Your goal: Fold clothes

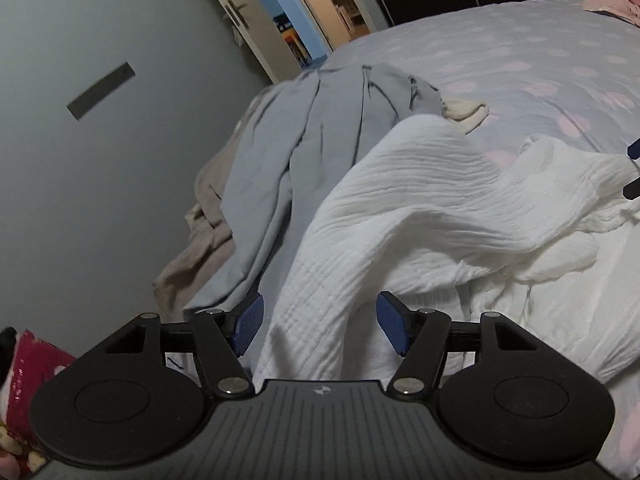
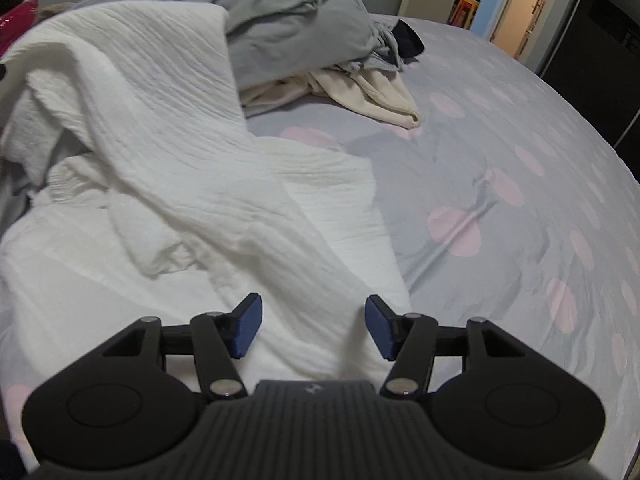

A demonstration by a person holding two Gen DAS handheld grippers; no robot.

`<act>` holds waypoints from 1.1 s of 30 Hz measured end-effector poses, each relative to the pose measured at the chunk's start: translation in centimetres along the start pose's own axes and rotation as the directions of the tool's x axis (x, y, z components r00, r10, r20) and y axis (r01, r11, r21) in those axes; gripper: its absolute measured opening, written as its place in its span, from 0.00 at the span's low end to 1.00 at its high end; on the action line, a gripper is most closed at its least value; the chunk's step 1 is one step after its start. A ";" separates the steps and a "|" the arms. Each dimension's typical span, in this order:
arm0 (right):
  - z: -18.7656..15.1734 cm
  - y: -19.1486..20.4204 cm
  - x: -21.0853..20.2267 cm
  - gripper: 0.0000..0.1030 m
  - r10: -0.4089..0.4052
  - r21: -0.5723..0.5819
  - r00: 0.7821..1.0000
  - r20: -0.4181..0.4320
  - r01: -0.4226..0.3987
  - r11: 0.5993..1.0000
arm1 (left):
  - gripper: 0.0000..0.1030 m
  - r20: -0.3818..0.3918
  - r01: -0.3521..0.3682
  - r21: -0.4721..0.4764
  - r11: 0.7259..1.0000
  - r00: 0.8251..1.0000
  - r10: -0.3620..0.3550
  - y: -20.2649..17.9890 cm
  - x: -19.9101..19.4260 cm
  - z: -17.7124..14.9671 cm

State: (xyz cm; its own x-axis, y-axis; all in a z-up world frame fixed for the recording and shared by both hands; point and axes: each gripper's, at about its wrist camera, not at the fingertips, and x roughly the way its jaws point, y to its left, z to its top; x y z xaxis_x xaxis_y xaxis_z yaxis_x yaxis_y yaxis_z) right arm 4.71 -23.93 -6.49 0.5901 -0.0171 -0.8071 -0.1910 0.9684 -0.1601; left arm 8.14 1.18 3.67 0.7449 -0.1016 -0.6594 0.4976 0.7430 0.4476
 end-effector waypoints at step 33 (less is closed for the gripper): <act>-14.0 -14.4 -17.7 0.00 -0.418 0.559 0.908 -0.026 0.360 0.747 | 0.02 0.433 0.300 0.257 0.919 0.815 -0.387 -20.1 -10.1 23.0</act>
State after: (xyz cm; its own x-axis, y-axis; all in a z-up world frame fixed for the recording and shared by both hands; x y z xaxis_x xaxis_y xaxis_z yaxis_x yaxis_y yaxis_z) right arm -13.96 -41.06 2.19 0.5950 -0.4272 -0.6808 0.5085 0.8560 -0.0928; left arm 0.85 -27.95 15.21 0.6066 -0.6562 -0.4489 0.7946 0.4824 0.3686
